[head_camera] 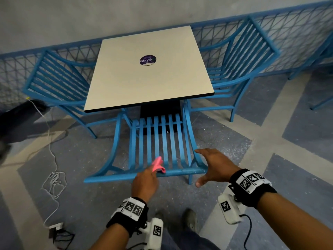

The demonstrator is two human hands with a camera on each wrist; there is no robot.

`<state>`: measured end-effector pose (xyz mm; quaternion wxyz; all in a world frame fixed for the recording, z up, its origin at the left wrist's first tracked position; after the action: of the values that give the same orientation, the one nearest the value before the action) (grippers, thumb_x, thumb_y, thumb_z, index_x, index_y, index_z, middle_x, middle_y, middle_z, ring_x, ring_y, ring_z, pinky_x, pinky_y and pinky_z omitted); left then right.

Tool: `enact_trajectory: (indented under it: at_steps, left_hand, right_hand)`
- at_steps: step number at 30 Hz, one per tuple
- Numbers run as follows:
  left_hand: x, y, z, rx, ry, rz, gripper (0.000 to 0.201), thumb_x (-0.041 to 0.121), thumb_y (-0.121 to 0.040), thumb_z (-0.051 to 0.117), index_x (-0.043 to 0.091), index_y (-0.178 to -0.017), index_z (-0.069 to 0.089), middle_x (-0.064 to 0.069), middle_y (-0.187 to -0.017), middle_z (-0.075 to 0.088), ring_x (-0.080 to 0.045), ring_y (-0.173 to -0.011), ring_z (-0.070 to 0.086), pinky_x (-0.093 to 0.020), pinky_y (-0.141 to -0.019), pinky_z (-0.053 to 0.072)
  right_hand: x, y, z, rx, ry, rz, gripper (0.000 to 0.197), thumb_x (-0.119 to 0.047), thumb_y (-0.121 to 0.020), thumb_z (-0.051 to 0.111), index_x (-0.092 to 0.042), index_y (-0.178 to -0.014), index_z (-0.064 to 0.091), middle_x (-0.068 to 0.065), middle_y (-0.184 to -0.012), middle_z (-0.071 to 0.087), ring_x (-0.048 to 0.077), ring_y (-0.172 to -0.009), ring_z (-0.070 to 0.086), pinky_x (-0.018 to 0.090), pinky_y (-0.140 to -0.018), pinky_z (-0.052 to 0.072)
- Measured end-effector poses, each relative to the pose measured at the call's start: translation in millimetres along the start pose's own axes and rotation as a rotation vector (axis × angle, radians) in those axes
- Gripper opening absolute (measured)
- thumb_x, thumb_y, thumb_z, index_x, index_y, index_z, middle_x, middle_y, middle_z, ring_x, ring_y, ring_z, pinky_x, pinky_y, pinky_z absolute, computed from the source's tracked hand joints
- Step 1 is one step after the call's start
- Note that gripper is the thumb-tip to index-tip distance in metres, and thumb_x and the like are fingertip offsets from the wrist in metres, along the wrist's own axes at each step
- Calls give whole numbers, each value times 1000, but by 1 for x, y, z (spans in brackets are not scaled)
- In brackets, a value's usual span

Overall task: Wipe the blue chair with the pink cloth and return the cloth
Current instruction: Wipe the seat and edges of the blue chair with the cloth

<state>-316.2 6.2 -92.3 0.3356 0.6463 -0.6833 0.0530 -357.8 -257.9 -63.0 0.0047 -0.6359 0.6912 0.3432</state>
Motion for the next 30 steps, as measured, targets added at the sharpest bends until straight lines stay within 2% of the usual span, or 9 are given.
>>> enact_trajectory:
  at_steps: [2, 5, 9, 11, 14, 18, 23, 26, 30]
  left_hand:
    - [12, 5, 23, -60, 44, 17, 46, 30, -106, 43, 62, -140, 42, 6, -111, 67, -11, -71, 69, -29, -65, 64]
    - [48, 15, 38, -173, 128, 123, 35, 30, -106, 46, 47, -133, 60, 0, -104, 73, -6, -70, 70, -15, -60, 58]
    - [74, 22, 29, -262, 103, 237, 27, 31, -99, 56, 42, -121, 66, 2, -101, 77, -13, -87, 73, -35, -81, 61]
    - [84, 26, 13, -249, -5, 336, 25, 35, -96, 58, 37, -118, 70, 3, -102, 78, -15, -92, 72, -37, -84, 59]
    - [100, 26, -18, -220, -46, 440, 18, 36, -93, 65, 35, -108, 74, 7, -92, 78, -11, -84, 72, -36, -79, 60]
    - [116, 18, -48, -216, 50, 465, 28, 42, -87, 75, 36, -114, 73, 16, -98, 77, 2, -87, 70, -29, -85, 60]
    - [122, 7, -67, -175, 183, 451, 66, 67, -77, 71, 31, -131, 61, 17, -119, 68, 3, -101, 66, -23, -89, 57]
    - [103, -3, -66, -152, 166, 399, 65, 61, -82, 70, 30, -137, 57, 12, -133, 65, -3, -111, 64, -29, -95, 56]
    - [80, -4, -55, -205, 188, 324, 68, 56, -84, 73, 28, -142, 51, 8, -133, 64, -4, -107, 64, -21, -88, 53]
  right_hand:
    - [-9, 0, 0, 5, 9, -38, 129, -64, -43, 90, -34, -152, 27, -3, -156, 38, 23, -140, 34, 40, -115, 31]
    - [-31, -2, 1, 27, 20, -131, 126, -65, -44, 89, -36, -150, 28, -4, -156, 37, 22, -141, 34, 40, -116, 30]
    - [-69, -7, 4, 17, 112, -323, 120, -73, -49, 80, -39, -150, 25, -5, -156, 37, 20, -142, 35, 44, -118, 29]
    - [-79, -9, 6, -30, 130, -333, 113, -71, -53, 80, -39, -148, 28, -4, -148, 49, 18, -130, 51, 42, -111, 40]
    - [-89, -3, 2, -137, -20, -298, 77, -51, -68, 84, -37, -133, 46, -6, -114, 70, 4, -74, 71, 31, -81, 58]
    - [-96, 9, -23, -4, -66, -294, 29, -39, -86, 73, -27, -111, 63, -5, -100, 72, 11, -85, 65, 27, -75, 49]
    - [-42, 21, -52, 155, -102, -82, 18, -39, -91, 65, -24, -97, 72, -6, -86, 72, 13, -77, 65, 31, -69, 48]
    - [6, 36, -57, 282, -116, 132, 18, -33, -92, 64, -26, -76, 62, -2, -76, 67, 23, -76, 65, 32, -64, 39]
    - [45, 48, -36, 390, -177, 380, 18, -31, -94, 58, -20, -92, 71, 15, -87, 75, 35, -87, 70, 36, -69, 45]
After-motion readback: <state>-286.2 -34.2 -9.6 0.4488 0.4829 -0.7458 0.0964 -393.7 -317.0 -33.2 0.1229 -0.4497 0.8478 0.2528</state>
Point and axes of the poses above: each hand's wrist, its own y-axis away from the middle knuckle, its own z-axis out of the palm, x = y × z, the point moved 7 cm from there along -y, towards the middle knuckle
